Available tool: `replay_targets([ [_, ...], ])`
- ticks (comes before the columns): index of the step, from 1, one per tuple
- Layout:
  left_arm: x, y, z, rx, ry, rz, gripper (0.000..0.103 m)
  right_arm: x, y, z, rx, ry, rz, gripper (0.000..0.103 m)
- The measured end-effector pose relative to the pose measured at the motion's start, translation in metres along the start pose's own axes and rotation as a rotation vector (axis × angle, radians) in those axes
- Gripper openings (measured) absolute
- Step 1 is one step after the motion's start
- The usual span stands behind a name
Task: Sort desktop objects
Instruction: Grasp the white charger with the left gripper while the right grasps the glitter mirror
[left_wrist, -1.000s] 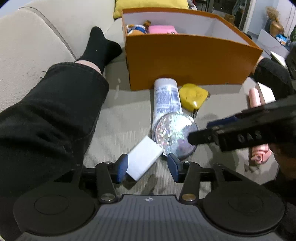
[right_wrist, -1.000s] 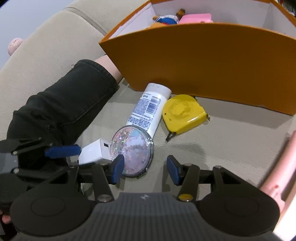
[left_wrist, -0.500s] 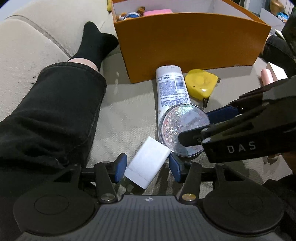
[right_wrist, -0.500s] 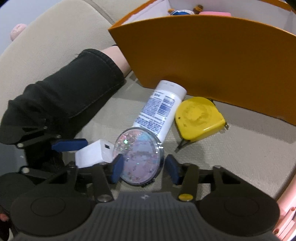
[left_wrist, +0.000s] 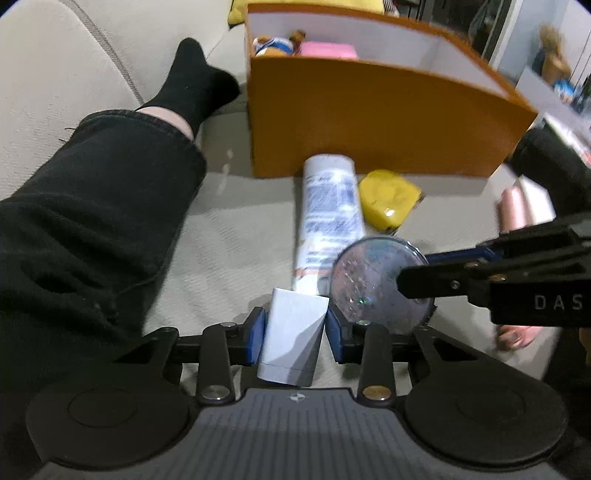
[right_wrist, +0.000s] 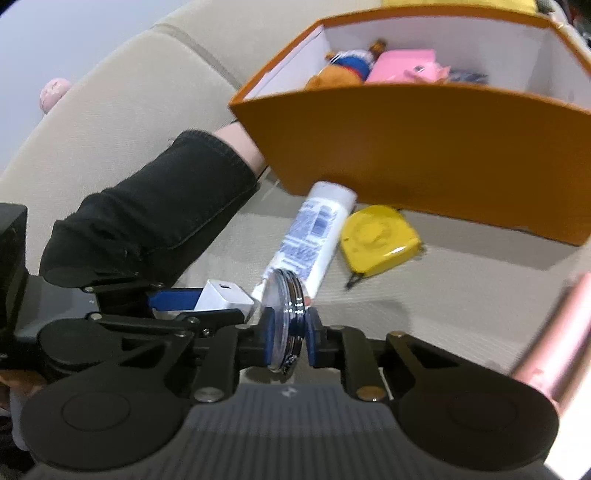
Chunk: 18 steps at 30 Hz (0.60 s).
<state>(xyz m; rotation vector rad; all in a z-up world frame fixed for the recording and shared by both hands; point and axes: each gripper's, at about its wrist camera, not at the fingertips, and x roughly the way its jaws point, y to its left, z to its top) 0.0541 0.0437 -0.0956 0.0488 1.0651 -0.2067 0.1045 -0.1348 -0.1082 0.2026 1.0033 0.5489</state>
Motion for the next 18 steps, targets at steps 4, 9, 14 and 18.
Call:
replay_targets([
  [4, -0.003, -0.015, 0.003, 0.037, -0.041, -0.013, 0.039, -0.019, 0.004, 0.001, -0.064, -0.056, -0.125, 0.014],
  [9, 0.007, -0.029, 0.004, 0.072, -0.043, -0.023, 0.039, -0.029, 0.002, -0.004, -0.155, -0.051, -0.226, 0.014],
  [14, 0.016, -0.034, -0.002, 0.093, 0.013, 0.019, 0.038, -0.027, -0.001, -0.006, -0.142, -0.035, -0.194, 0.015],
  [18, 0.017, -0.030, -0.008, 0.075, 0.000, 0.015, 0.038, -0.025, -0.005, -0.006, -0.131, -0.018, -0.231, 0.015],
])
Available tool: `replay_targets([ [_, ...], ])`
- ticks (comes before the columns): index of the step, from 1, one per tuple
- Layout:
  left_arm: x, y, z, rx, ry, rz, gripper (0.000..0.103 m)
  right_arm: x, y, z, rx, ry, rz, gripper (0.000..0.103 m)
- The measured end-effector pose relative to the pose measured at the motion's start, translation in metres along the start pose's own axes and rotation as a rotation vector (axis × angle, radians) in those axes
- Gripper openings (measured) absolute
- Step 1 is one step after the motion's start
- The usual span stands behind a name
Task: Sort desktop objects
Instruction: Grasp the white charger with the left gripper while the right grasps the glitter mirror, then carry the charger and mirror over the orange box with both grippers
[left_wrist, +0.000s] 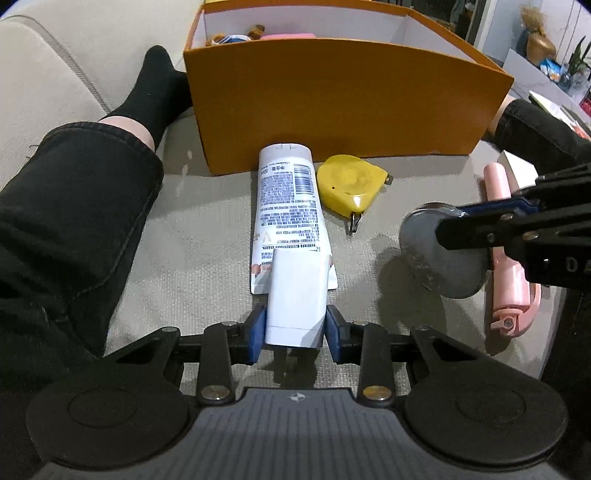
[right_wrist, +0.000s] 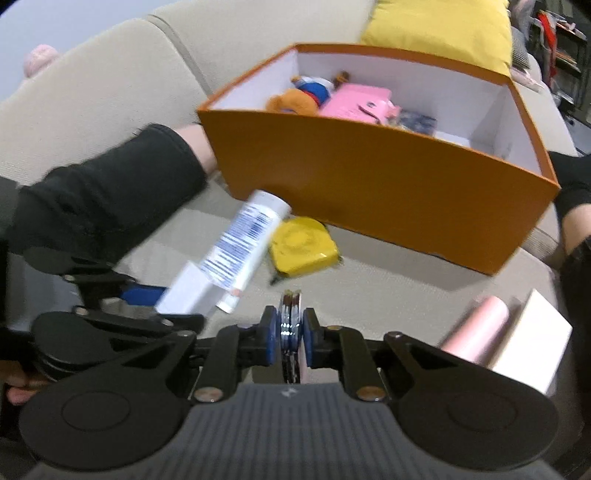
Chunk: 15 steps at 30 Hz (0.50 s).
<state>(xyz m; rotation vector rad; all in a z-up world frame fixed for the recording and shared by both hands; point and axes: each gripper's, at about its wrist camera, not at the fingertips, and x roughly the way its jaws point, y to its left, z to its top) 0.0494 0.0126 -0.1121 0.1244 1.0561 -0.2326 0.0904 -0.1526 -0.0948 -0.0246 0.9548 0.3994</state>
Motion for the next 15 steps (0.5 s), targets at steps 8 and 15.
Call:
replay_targets([
  [8, -0.014, 0.003, 0.005, -0.027, -0.042, -0.043, 0.037, -0.005, -0.022, -0.001, 0.117, 0.016, 0.041, 0.014],
  [15, -0.044, -0.004, 0.028, -0.003, -0.104, -0.108, 0.037, -0.038, -0.036, 0.025, 0.147, -0.041, 0.121, 0.014],
])
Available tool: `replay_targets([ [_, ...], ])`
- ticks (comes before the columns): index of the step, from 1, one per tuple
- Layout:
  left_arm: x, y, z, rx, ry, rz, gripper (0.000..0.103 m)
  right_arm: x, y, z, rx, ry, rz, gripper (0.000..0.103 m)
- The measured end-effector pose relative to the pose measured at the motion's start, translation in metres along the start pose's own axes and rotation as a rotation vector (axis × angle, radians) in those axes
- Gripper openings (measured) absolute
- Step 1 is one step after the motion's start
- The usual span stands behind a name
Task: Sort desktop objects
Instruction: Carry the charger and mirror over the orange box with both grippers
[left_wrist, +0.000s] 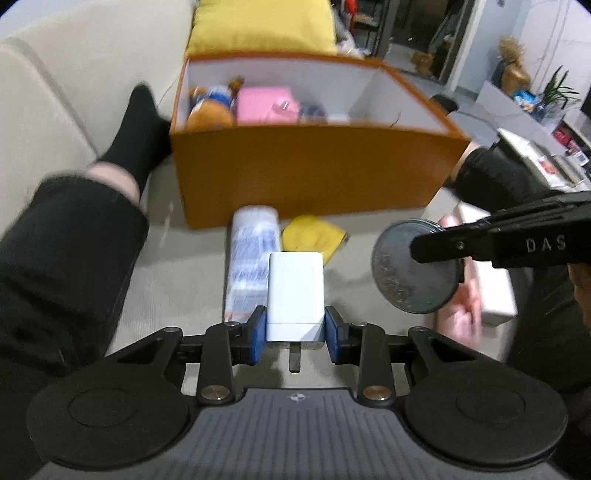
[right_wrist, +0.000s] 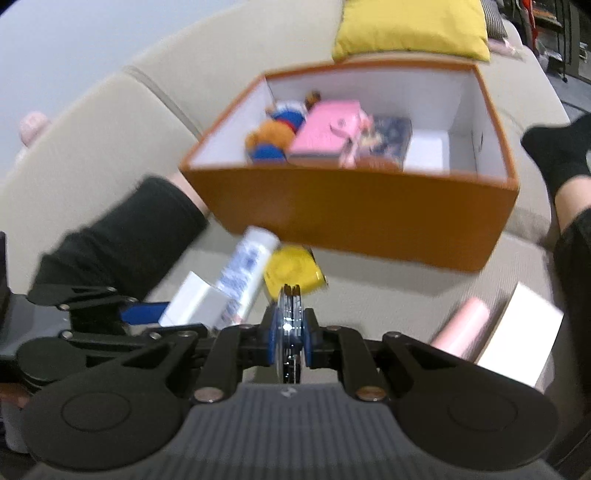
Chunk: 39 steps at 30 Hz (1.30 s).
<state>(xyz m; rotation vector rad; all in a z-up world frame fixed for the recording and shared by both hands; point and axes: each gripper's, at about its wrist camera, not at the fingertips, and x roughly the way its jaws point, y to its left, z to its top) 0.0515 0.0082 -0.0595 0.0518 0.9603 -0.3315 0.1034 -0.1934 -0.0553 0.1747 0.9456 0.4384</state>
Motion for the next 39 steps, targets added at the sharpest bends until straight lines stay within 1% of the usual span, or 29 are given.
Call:
replay_targets([
  [7, -0.020, -0.006, 0.048, 0.043, -0.090, -0.038, 0.037, -0.033, -0.003, 0.044, -0.024, -0.098, 0.028, 0.014],
  [10, -0.022, -0.006, 0.072, 0.057, -0.125, -0.041, 0.037, -0.038, -0.008, 0.068, -0.033, -0.152, 0.002, 0.014],
  [12, -0.021, -0.006, 0.089, 0.072, -0.149, -0.026, 0.037, -0.034, -0.015, 0.087, -0.016, -0.172, -0.026, 0.014],
  [17, 0.001, 0.001, 0.127, 0.088, -0.159, 0.019, 0.037, 0.000, -0.055, 0.129, 0.150, -0.140, -0.045, 0.014],
  [20, 0.020, 0.007, 0.145, 0.089, -0.141, 0.017, 0.037, 0.027, -0.077, 0.145, 0.228, -0.113, -0.062, 0.015],
  [25, 0.050, 0.015, 0.164, 0.108, -0.111, 0.038, 0.037, 0.076, -0.106, 0.169, 0.328, -0.062, -0.097, 0.015],
  [26, 0.054, 0.016, 0.165, 0.112, -0.107, 0.038, 0.037, 0.082, -0.110, 0.172, 0.342, -0.058, -0.094, 0.015],
  [29, 0.066, 0.020, 0.169, 0.116, -0.094, 0.027, 0.037, 0.100, -0.122, 0.180, 0.399, -0.052, -0.050, 0.015],
  [32, 0.075, 0.022, 0.171, 0.116, -0.082, 0.026, 0.037, 0.111, -0.130, 0.182, 0.434, -0.055, -0.039, 0.015],
  [34, 0.079, 0.022, 0.170, 0.121, -0.078, 0.025, 0.037, 0.114, -0.135, 0.182, 0.449, -0.058, -0.017, 0.016],
  [35, 0.080, 0.022, 0.170, 0.125, -0.078, 0.024, 0.037, 0.114, -0.136, 0.182, 0.451, -0.054, -0.029, 0.018],
  [37, 0.081, 0.021, 0.169, 0.132, -0.080, 0.017, 0.037, 0.114, -0.139, 0.182, 0.450, -0.046, -0.082, 0.022],
  [39, 0.083, 0.021, 0.170, 0.130, -0.083, 0.006, 0.037, 0.115, -0.137, 0.181, 0.439, -0.046, -0.097, 0.023],
])
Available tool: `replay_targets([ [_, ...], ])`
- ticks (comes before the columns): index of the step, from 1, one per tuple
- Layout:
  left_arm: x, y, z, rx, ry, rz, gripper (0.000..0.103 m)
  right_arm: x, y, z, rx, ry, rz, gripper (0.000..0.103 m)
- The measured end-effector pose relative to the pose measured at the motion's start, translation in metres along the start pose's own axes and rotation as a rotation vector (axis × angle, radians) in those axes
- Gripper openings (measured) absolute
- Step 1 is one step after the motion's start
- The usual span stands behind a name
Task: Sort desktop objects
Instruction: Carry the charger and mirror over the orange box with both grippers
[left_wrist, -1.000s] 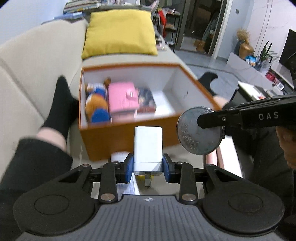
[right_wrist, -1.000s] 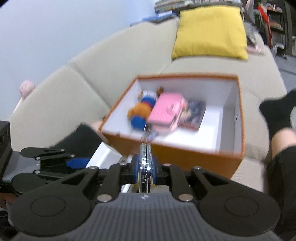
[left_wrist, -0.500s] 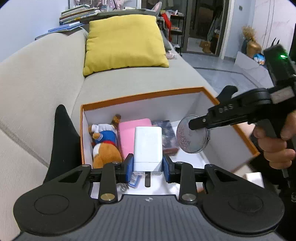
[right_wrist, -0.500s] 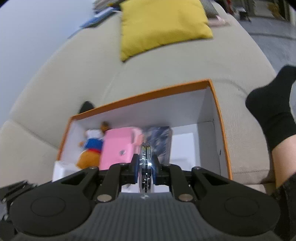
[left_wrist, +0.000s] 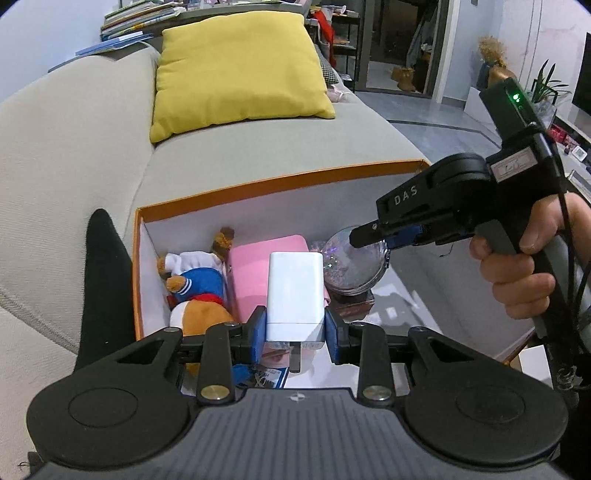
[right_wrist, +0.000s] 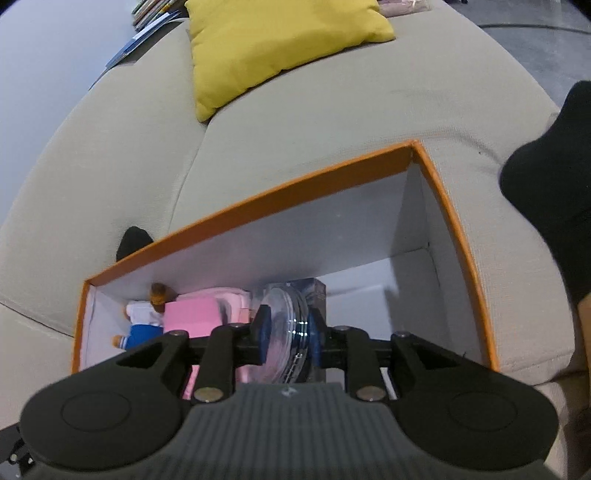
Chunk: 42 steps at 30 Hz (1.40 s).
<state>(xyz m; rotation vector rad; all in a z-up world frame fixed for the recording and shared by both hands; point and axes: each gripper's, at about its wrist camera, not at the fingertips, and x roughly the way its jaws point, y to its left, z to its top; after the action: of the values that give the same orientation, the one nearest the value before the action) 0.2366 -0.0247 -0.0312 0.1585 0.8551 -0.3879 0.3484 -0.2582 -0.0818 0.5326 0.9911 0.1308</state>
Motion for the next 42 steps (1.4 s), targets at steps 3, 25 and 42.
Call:
replay_targets([
  [3, 0.004, 0.001, 0.002, -0.003, -0.007, -0.014, 0.037, 0.007, 0.009, 0.002, -0.015, 0.006, -0.015, 0.025],
  [25, 0.004, 0.008, -0.001, -0.031, -0.037, -0.048, 0.037, 0.000, 0.034, -0.007, -0.348, 0.130, -0.134, 0.035],
  [42, 0.007, 0.008, -0.003, -0.034, -0.034, -0.056, 0.037, 0.014, 0.033, -0.014, -0.581, 0.153, -0.158, 0.038],
])
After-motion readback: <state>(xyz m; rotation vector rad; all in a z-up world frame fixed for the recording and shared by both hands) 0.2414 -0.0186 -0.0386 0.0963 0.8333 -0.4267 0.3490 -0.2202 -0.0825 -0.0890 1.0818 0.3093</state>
